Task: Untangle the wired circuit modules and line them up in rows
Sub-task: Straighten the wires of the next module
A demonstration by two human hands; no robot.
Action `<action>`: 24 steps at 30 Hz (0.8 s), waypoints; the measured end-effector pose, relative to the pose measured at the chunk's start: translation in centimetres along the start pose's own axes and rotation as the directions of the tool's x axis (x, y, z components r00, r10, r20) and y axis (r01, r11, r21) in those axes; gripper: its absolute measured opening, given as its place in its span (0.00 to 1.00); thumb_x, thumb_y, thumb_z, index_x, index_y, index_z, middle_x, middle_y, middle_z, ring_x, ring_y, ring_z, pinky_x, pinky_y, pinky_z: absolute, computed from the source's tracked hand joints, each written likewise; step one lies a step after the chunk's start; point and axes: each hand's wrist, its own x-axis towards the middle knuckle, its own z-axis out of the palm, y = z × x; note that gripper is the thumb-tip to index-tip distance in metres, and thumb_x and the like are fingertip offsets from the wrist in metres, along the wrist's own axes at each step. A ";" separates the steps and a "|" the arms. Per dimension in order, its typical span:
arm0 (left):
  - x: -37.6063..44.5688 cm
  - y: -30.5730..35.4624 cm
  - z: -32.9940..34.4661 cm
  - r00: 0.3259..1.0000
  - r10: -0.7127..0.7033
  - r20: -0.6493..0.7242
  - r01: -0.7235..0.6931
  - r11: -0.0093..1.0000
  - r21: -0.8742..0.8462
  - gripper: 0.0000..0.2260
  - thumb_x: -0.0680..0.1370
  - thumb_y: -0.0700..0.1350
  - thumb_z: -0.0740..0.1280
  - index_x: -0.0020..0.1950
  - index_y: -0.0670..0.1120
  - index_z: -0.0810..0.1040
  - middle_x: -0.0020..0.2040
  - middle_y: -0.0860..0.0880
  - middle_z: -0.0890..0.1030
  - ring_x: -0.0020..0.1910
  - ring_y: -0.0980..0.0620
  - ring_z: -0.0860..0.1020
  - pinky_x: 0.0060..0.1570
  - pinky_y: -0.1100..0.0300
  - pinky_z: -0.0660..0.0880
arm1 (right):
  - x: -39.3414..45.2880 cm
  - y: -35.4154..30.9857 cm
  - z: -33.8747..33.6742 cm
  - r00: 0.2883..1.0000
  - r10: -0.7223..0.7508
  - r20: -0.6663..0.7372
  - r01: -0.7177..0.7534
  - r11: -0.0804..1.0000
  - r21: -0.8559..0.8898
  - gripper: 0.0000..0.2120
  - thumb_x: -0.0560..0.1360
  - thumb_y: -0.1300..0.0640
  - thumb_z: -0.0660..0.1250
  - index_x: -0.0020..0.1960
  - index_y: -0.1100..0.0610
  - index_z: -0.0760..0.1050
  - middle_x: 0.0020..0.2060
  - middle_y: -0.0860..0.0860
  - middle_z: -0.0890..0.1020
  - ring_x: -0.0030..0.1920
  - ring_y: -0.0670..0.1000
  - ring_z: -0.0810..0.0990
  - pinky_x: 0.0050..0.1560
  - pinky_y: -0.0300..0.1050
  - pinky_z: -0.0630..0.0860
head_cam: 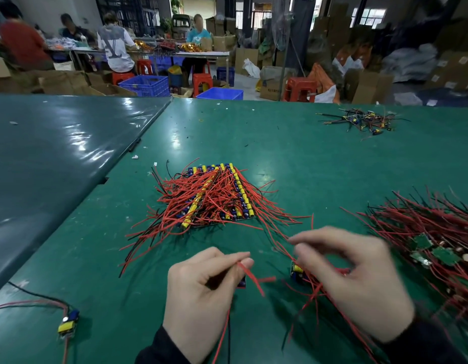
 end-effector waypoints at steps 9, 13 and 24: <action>-0.6 0.3 0.2 0.989 -0.073 0.128 0.087 0.990 -0.107 0.03 0.70 0.47 0.73 0.41 0.54 0.86 0.33 0.53 0.83 0.31 0.56 0.80 0.30 0.63 0.74 | -1.6 -1.0 4.4 0.789 0.232 0.569 -0.529 0.727 0.438 0.07 0.73 0.63 0.71 0.50 0.56 0.82 0.35 0.50 0.78 0.37 0.47 0.73 0.42 0.43 0.70; -0.3 0.3 0.0 0.952 -0.205 0.227 0.253 0.945 -0.208 0.03 0.68 0.49 0.74 0.39 0.52 0.86 0.33 0.46 0.79 0.25 0.56 0.74 0.27 0.67 0.69 | -1.7 -1.1 4.5 0.788 0.225 0.573 -0.539 0.702 0.465 0.11 0.74 0.58 0.66 0.53 0.62 0.79 0.35 0.51 0.81 0.35 0.48 0.78 0.38 0.38 0.72; 0.1 0.6 0.0 0.865 -0.386 0.322 0.486 0.803 -0.344 0.07 0.62 0.45 0.74 0.32 0.41 0.84 0.28 0.49 0.81 0.24 0.62 0.73 0.25 0.72 0.66 | -2.1 -0.2 4.4 0.739 0.390 0.550 -0.615 0.725 0.312 0.18 0.66 0.51 0.77 0.47 0.62 0.79 0.28 0.52 0.75 0.29 0.48 0.72 0.32 0.41 0.69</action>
